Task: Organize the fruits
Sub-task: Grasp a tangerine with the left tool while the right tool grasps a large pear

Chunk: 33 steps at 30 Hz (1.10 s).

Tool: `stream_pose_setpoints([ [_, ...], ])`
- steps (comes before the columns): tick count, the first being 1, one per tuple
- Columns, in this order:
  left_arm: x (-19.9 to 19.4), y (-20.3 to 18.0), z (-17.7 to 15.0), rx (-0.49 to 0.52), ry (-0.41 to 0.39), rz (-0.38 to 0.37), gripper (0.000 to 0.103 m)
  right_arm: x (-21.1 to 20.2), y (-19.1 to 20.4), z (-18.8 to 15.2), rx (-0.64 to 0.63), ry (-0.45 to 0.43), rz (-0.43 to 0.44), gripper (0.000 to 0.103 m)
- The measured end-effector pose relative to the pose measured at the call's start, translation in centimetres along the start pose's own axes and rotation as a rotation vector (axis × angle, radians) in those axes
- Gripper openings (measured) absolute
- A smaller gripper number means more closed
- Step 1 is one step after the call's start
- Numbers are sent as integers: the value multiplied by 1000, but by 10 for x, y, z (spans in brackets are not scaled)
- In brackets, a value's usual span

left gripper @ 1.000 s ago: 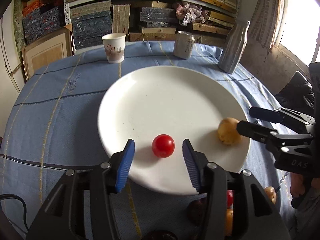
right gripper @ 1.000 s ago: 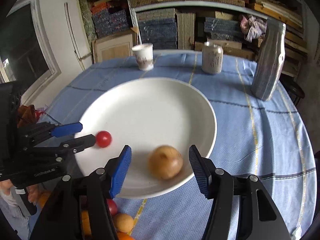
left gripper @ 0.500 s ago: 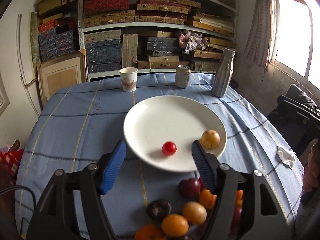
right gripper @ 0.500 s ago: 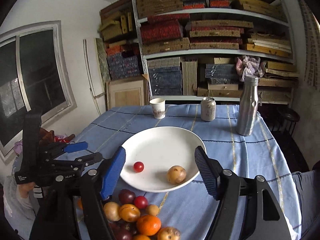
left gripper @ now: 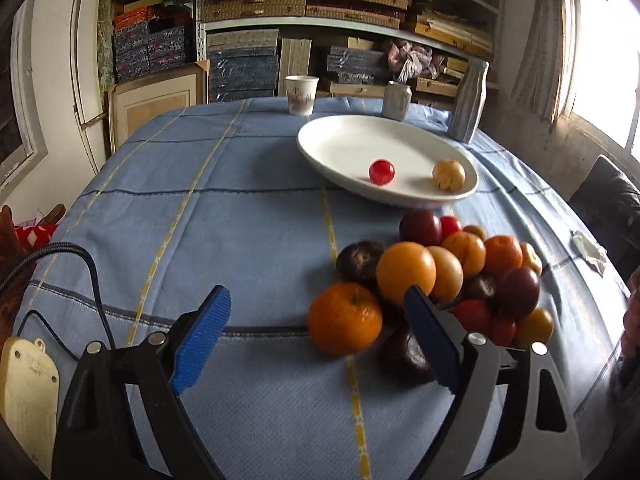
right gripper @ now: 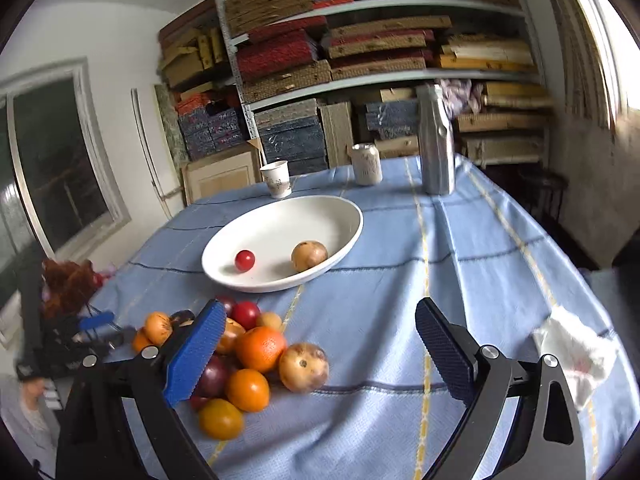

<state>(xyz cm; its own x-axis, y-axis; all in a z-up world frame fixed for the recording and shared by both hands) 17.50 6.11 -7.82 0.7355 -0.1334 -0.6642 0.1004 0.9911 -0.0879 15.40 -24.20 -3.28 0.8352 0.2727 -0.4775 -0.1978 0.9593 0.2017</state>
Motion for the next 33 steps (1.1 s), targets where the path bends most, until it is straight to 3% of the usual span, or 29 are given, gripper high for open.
stream_pose_setpoints([
  [15,26,3,-10,-4,132,-4,85,11,-8,-5,57,46,9,99],
  [19,36,2,-11,0,173,-14,76,16,-8,-7,58,68,1,99],
  [24,35,0,-10,3,165,-43,62,26,-9,-12,54,120,-6,99],
  [26,36,-2,-8,5,165,-69,53,32,-8,-17,39,156,-11,99],
  [33,44,-6,-7,12,190,-95,46,48,0,-31,-23,248,-29,100],
])
Point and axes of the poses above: each gripper's, at about its wrist camera, not at the fingertips, and x roughly the way its jaws point, y to its left, z to its top, the point moved 5 cm from there along x, roughly the way its jaws point, and after that the axes turned 4 degrees about -x, right-handed, at the moved point
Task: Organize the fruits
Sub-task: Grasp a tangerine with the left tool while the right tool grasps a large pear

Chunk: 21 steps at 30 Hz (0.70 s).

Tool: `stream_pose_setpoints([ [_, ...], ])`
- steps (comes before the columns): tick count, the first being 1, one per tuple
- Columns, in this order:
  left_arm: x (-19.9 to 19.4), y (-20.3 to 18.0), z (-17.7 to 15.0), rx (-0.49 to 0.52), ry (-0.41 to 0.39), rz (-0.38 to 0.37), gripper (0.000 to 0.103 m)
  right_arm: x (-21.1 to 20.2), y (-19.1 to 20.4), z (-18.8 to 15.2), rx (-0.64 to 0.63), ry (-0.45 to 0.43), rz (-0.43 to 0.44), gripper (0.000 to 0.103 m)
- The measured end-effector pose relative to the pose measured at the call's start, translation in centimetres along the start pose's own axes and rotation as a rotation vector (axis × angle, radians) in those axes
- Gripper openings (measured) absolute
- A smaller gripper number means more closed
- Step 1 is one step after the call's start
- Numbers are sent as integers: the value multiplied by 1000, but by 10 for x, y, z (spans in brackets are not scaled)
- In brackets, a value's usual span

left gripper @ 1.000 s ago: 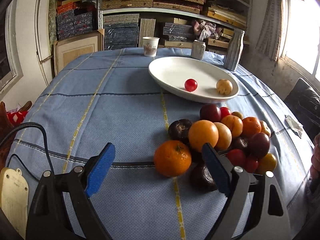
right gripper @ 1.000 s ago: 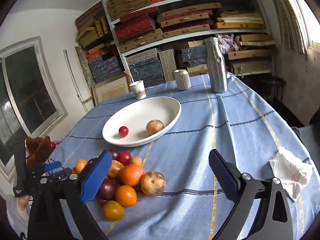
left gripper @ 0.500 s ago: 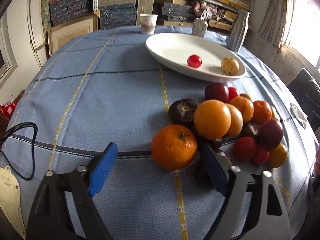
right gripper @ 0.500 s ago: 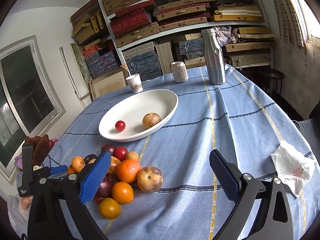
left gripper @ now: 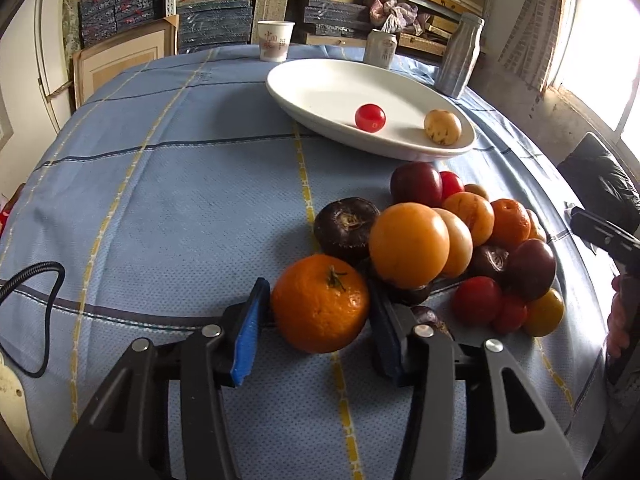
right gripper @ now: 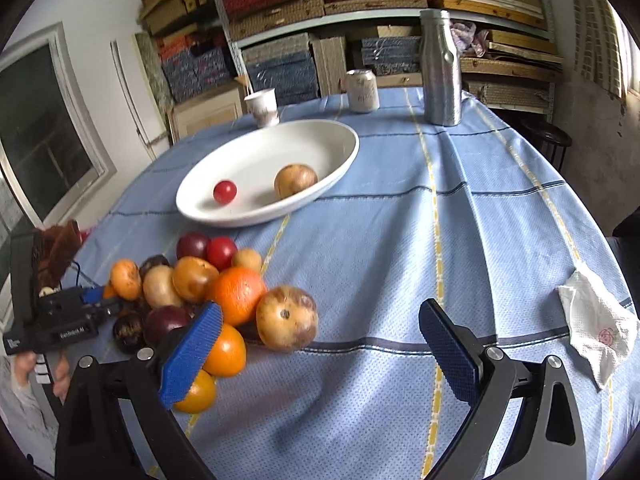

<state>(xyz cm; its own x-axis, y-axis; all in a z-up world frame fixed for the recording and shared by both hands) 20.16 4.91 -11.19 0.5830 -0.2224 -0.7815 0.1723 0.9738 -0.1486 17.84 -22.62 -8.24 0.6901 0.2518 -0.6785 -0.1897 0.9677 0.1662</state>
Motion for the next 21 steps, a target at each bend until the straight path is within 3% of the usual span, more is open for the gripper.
stream_pose_setpoints([
  [5,-4,15,2,-41,-24,57,45,9,3,-5,-24,35,-17,98],
  [9,-6,27,3,-71,-33,104,45,14,14,-9,-85,51,-37,84],
  [12,-5,26,3,-60,-31,102,45,20,17,-11,-105,73,-42,66],
  [21,-4,28,3,-64,-27,97,46,37,17,-10,-63,128,36,62],
])
Point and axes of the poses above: each gripper's, at about its wrist camera, not at the fingertips, and x roughly the way its jaws point, y to its left, z to its top, the point moved 5 cm from there along x, roughly the way its jaws point, and after that the axes turned 4 degrees about -x, right-handed, at the moved point
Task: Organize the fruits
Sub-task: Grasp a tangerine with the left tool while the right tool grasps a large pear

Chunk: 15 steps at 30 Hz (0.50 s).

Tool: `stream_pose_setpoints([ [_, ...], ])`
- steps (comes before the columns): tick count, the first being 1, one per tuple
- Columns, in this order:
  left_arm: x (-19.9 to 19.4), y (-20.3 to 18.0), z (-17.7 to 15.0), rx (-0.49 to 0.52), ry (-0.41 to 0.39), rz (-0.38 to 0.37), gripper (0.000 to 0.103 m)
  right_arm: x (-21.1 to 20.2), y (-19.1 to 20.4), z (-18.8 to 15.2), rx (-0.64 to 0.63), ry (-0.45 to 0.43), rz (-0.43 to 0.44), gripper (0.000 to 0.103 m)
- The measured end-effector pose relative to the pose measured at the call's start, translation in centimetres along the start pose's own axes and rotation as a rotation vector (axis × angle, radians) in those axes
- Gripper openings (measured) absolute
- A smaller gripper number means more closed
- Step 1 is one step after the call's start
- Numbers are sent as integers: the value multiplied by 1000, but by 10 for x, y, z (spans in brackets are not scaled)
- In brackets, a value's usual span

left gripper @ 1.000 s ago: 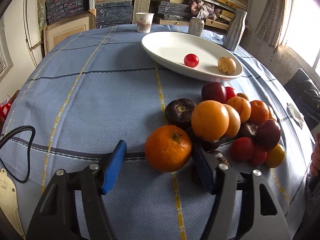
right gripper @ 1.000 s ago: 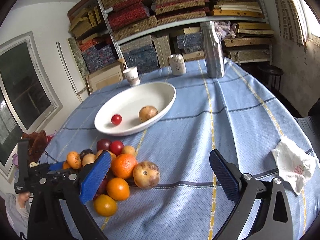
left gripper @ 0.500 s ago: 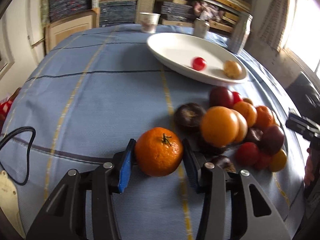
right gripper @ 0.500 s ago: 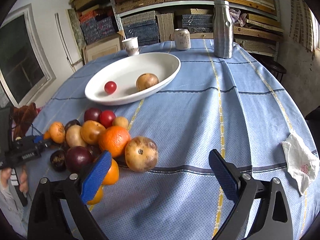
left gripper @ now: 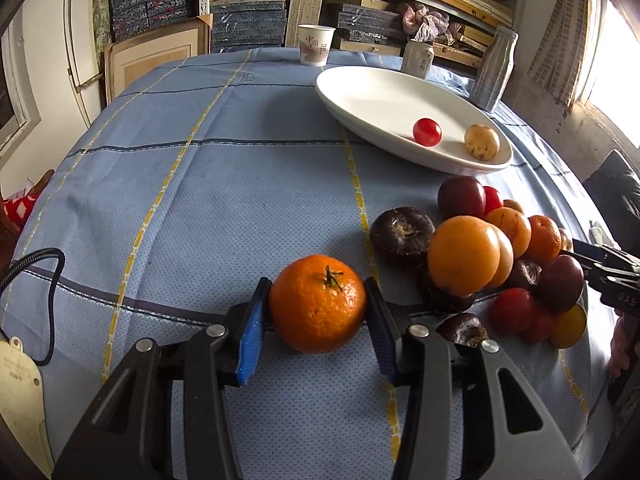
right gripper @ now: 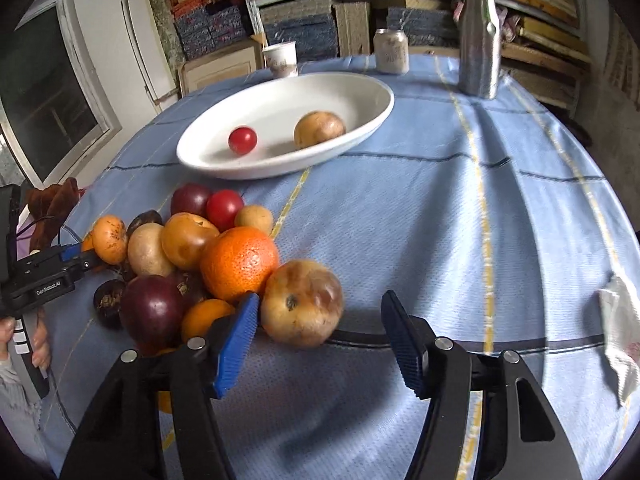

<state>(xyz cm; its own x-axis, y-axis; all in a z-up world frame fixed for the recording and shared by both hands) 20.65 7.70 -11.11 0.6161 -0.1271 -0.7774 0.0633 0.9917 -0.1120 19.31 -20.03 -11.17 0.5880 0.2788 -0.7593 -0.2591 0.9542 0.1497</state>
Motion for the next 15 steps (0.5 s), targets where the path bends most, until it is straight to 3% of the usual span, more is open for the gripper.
stream_pose_setpoints([
  [6,0,-1,-1,-4,2,-4,46,3,0,1,22,7,40,45],
  [15,0,-2,-2,-4,-1,-20,46,4,0,3,15,-2,41,45],
])
Point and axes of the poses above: each gripper's, at about its wrist camera, not at the fingertips, and x roughly the way its jaws point, y to its left, z to its top, the point moved 5 cm from there along x, roughly the way its jaws point, and after that the axes turned 4 degrees about -x, right-handed, at the moved point
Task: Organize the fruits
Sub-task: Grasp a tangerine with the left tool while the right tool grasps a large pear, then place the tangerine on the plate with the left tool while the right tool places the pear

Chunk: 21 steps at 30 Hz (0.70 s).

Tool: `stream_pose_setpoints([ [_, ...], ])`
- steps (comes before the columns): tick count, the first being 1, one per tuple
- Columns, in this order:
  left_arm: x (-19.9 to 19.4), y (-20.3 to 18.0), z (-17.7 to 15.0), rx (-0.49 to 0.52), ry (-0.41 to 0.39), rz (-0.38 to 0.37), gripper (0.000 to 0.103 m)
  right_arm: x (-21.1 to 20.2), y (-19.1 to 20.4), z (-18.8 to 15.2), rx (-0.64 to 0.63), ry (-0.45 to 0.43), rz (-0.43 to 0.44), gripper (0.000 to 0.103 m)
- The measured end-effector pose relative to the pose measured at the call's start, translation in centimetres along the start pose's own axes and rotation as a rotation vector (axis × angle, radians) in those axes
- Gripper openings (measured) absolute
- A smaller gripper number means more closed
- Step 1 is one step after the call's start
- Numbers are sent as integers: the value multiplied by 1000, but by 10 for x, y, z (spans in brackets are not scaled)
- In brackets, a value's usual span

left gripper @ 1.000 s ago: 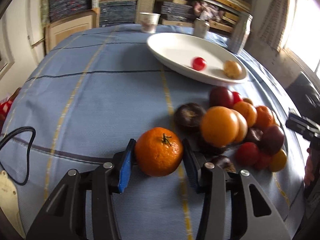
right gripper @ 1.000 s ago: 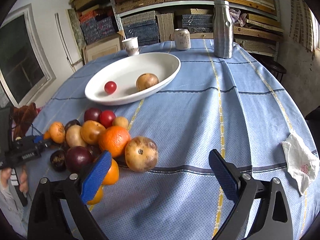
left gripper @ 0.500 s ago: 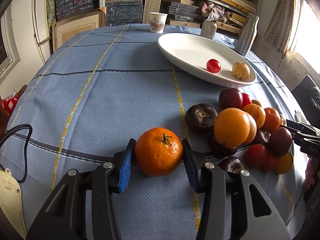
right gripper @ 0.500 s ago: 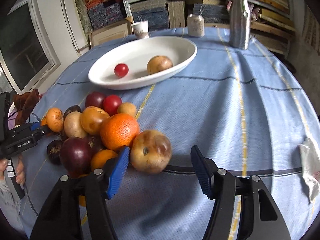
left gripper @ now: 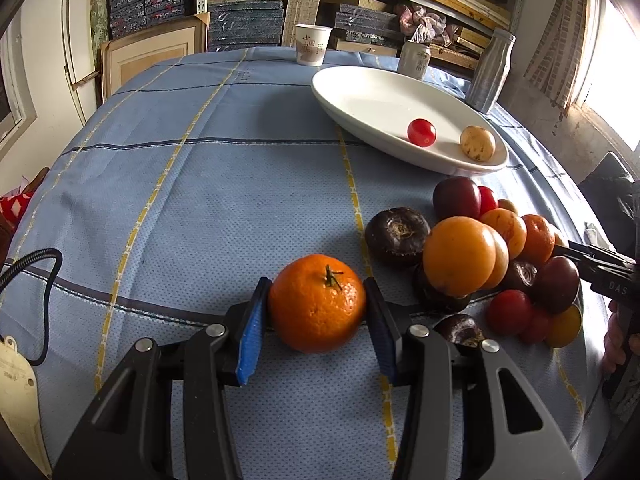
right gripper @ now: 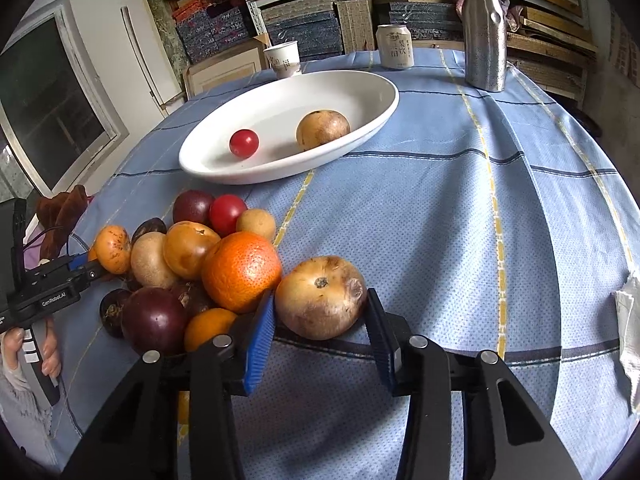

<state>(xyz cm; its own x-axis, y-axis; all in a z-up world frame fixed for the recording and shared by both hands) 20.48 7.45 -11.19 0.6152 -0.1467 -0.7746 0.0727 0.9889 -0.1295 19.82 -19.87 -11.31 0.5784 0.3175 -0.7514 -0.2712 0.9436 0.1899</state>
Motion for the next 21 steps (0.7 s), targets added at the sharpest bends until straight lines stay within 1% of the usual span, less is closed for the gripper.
stream_pose_setpoints([
  [8,-3,0,1,-10,-10,-18,45,-2,-3,0,17,-14,6,43],
  [11,-15,-6,2,17,-61,-22,45,-12,-8,3,33,-57,-9,43],
  [14,-28,-16,8,47,-104,0,45,-31,-12,10,53,-122,-23,43],
  [16,-39,-24,19,72,-115,-2,45,-44,-14,19,65,-144,-15,43],
  [18,-51,-30,34,92,-139,4,45,-65,-14,38,52,-180,-8,43],
  [19,-60,-35,50,105,-165,16,45,-75,-13,48,41,-201,-17,43],
  [20,-64,-37,60,109,-179,18,45,-90,-12,65,27,-237,-24,43],
  [21,-68,-41,72,108,-192,14,45,-98,-10,75,19,-254,-23,43],
])
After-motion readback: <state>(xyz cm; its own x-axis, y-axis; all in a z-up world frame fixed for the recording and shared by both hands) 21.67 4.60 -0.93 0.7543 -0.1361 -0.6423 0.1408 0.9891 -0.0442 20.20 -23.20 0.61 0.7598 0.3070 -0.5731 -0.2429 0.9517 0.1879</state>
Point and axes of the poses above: each gripper's, at about its wrist camera, not at the fingertips, and x roughly the way its jaws point, y to its left, z to its top, the point moved 5 cm from there along x, roughly the way its jaws point, and after that the axes turned 4 degrees about -x, right-handed, at the moved point
